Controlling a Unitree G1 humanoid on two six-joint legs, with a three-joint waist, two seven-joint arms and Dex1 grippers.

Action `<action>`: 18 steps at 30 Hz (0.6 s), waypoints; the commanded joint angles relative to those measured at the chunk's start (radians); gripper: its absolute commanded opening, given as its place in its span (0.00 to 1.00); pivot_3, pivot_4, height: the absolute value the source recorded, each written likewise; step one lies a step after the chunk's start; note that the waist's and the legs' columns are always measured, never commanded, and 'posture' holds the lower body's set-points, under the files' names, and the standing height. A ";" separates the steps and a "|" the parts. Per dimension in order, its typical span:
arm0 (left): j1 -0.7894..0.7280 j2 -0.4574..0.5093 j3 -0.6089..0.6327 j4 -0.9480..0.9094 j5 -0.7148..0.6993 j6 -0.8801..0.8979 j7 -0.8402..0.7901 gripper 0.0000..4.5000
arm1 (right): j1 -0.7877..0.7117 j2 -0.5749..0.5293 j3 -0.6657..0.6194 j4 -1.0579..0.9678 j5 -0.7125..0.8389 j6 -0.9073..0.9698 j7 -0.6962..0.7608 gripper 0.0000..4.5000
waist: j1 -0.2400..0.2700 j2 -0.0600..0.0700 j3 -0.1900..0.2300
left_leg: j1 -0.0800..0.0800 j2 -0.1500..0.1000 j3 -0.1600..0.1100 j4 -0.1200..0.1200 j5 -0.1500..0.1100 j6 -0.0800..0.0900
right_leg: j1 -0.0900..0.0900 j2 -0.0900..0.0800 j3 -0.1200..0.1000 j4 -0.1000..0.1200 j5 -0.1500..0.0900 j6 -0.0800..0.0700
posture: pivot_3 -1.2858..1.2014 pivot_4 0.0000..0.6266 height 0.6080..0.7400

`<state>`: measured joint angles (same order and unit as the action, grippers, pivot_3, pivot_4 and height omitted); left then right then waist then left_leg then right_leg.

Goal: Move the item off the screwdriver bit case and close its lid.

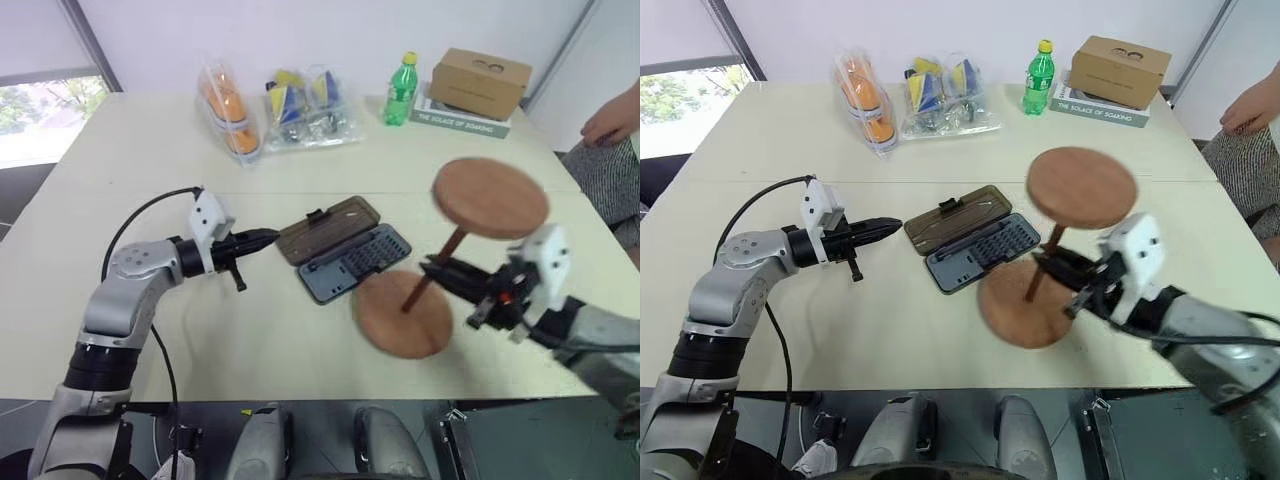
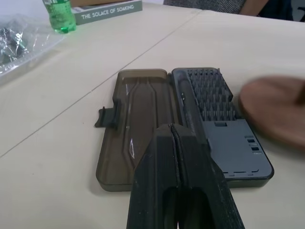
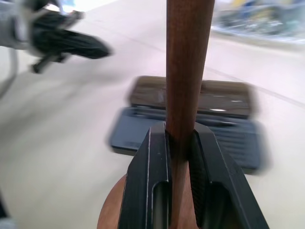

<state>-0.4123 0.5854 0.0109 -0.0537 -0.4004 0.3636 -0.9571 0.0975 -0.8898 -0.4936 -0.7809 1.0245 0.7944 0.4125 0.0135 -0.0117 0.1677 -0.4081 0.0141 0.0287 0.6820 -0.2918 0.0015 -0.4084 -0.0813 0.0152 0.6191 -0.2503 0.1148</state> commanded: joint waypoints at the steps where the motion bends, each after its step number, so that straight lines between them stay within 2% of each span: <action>1: -0.014 -0.006 -0.004 -0.007 0.008 -0.026 -0.001 0.00 | -0.013 -0.072 -0.149 0.026 0.023 0.005 0.060 0.01 | -0.001 0.000 0.000 | 0.000 0.000 0.000 0.000 0.000 0.000 | 0.000 0.000 0.000 0.000 0.000 0.000 | 0.52 0.24 1.00; 4: -0.021 -0.014 -0.009 0.004 0.013 -0.034 -0.001 0.00 | -0.063 -0.102 -0.163 0.122 -0.072 -0.029 0.042 0.01 | -0.004 0.000 0.000 | 0.000 0.000 0.000 0.000 0.000 0.000 | 0.000 0.001 0.000 0.000 0.000 0.001 | 0.52 0.24 1.00; 7: -0.023 -0.029 -0.017 0.011 0.020 -0.046 0.002 0.00 | -0.203 -0.110 -0.085 0.318 -0.258 -0.106 -0.048 0.01 | -0.007 0.000 0.000 | 0.001 0.000 0.001 0.000 0.000 0.000 | 0.000 0.001 0.001 0.001 0.000 0.000 | 0.52 0.24 1.00; 13: -0.007 -0.044 -0.025 0.007 0.028 -0.063 0.010 0.00 | -0.390 0.022 0.023 0.673 -0.514 -0.277 -0.180 0.01 | -0.003 0.000 0.000 | 0.001 -0.002 0.002 0.000 0.000 0.000 | -0.001 0.002 0.001 0.001 0.002 0.003 | 0.52 0.24 1.00; 18: 0.011 -0.046 -0.021 -0.010 0.028 -0.060 0.023 0.00 | -0.518 0.070 0.020 0.912 -0.610 -0.329 -0.259 0.01 | -0.005 0.004 0.002 | 0.000 -0.002 0.003 -0.001 0.000 0.000 | -0.003 0.001 0.002 0.002 0.002 0.004 | 0.52 0.24 1.00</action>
<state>-0.3981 0.5379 -0.0229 -0.0263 -0.3708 0.3179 -0.9416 -0.3689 -0.8014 -0.4284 0.1124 0.4463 0.5123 0.1834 0.0086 -0.0074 0.1692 -0.4084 0.0118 0.0318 0.6813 -0.2917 0.0014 -0.4113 -0.0805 0.0172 0.6214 -0.2479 0.1190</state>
